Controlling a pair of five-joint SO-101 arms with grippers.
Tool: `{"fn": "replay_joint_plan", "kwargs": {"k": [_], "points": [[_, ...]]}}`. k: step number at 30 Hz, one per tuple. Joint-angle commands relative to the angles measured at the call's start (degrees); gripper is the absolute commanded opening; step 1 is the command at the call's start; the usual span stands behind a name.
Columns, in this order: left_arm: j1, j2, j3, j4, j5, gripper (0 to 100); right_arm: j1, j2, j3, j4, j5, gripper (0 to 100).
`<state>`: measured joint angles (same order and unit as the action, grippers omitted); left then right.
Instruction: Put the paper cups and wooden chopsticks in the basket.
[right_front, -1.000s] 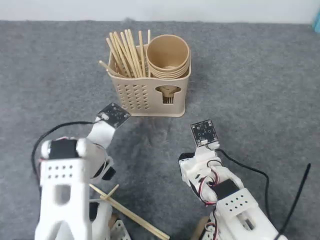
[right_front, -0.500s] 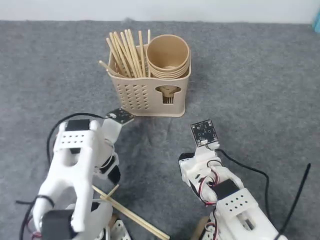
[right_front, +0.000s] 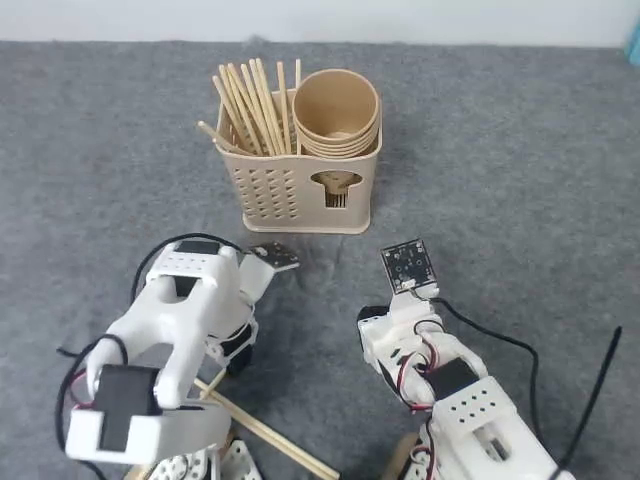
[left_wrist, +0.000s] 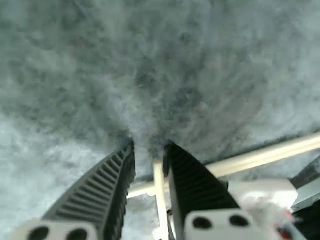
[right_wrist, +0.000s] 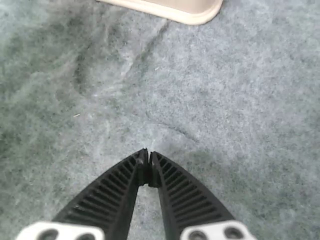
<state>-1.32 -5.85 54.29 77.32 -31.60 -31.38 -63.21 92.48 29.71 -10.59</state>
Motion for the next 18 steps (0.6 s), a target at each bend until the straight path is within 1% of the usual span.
{"fn": "replay_joint_plan", "kwargs": {"k": [1,7,10,11,18], "points": [[-1.49,1.05,-0.04,-2.20,-0.44,8,0.75,-1.01,-0.62,-1.80,0.79,1.1],[-1.32,1.05,0.22,-2.64,-0.44,7,0.75,-1.01,-0.62,-1.80,0.79,1.1],[-1.32,0.97,-0.48,-2.64,-0.18,1,0.75,-1.01,-0.62,-1.80,0.79,1.1],[-1.49,0.97,-1.27,-2.20,0.00,1,0.75,-1.01,-0.62,-1.80,0.79,1.1],[-1.85,0.97,-8.75,1.49,9.05,1,0.75,-1.01,-0.62,-1.80,0.79,1.1]]}}
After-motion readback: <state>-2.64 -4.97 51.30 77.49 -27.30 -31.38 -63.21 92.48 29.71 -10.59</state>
